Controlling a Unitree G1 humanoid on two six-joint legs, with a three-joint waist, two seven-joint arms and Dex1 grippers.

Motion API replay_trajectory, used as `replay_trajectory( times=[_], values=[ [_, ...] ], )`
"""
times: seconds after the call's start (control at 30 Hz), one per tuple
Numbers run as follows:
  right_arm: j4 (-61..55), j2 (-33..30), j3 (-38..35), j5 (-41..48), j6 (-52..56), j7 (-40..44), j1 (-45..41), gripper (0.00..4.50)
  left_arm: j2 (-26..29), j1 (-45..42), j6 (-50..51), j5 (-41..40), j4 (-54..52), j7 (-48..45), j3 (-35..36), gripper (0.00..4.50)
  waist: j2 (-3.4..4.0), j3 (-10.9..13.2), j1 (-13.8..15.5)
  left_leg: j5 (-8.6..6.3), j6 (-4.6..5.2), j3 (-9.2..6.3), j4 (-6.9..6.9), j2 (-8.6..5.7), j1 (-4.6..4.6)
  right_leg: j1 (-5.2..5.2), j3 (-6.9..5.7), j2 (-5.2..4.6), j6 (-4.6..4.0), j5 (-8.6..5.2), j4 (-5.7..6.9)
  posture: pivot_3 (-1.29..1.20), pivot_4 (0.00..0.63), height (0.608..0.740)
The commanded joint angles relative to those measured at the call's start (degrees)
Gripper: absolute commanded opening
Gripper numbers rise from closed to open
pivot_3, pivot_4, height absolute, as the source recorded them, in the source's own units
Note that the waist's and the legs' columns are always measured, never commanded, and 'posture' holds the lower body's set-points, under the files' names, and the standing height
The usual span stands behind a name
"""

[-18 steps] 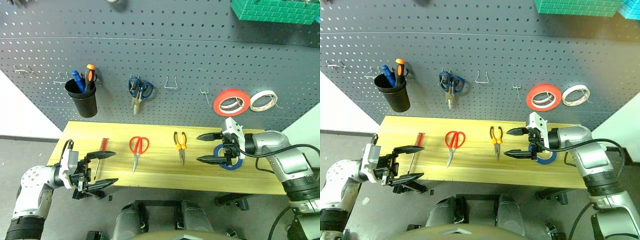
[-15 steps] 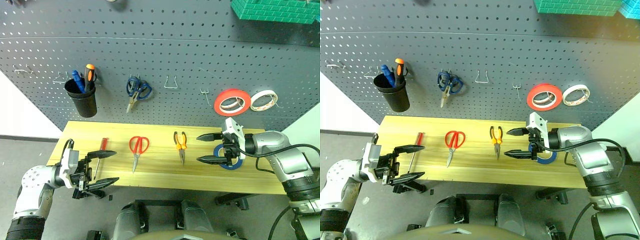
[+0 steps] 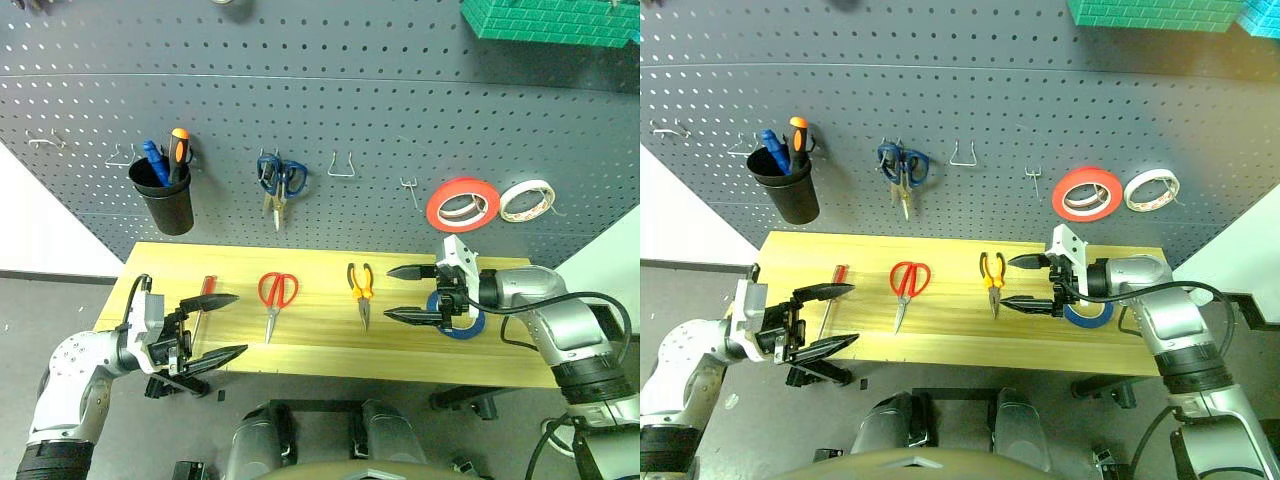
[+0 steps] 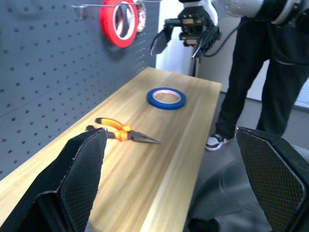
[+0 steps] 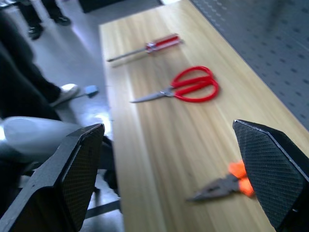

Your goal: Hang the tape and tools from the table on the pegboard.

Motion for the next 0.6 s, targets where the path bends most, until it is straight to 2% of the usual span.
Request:
replay_trajectory(
  times=[0.03, 0.27, 0.47, 0.6],
  values=[
    [-1.71, -1.03, -0.99, 0.89, 3.95, -0.86, 0.40, 4.50, -0.82, -1.54, -1.98, 3.12, 1.18, 2.58, -1.19, 4.44, 0.00, -0.02, 0.01, 0.00, 0.00, 0.00, 0.00, 0.00, 0.00, 0.00, 0.00, 0.00, 0.00, 0.00, 0.00, -0.08, 0.094, 0.730],
    [-0.67, -2.91, -1.82, -0.62, 4.66, -1.97, 1.39, 4.50, -3.18, -7.57, -4.83, 7.91, 5.35, 8.97, -2.29, 4.44, -0.02, -0.04, 0.00, 0.01, 0.01, 0.00, 0.01, -0.01, -0.02, 0.08, 0.00, 0.00, 0.13, 0.08, 0.01, -0.07, 0.097, 0.730],
    [-0.34, -5.64, -1.70, -2.66, 4.13, -2.58, 2.15, 4.50, -1.46, -12.45, -1.87, 9.63, 10.16, 4.47, -7.17, 4.44, -0.02, -0.03, -0.06, 0.06, 0.10, 0.02, 0.01, -0.04, -0.02, 0.18, 0.00, 0.07, 0.16, 0.10, 0.01, -0.08, 0.115, 0.730],
    [0.20, -6.59, -1.19, -5.41, 3.77, -4.72, 3.15, 4.50, -1.95, -14.95, -3.91, 10.52, 13.25, 2.02, -9.22, 4.44, -0.06, 0.25, -0.06, 0.05, 0.09, 0.02, 0.00, 0.00, -0.02, 0.11, 0.00, 0.05, 0.11, 0.07, 0.01, -0.10, 0.160, 0.730]
  ],
)
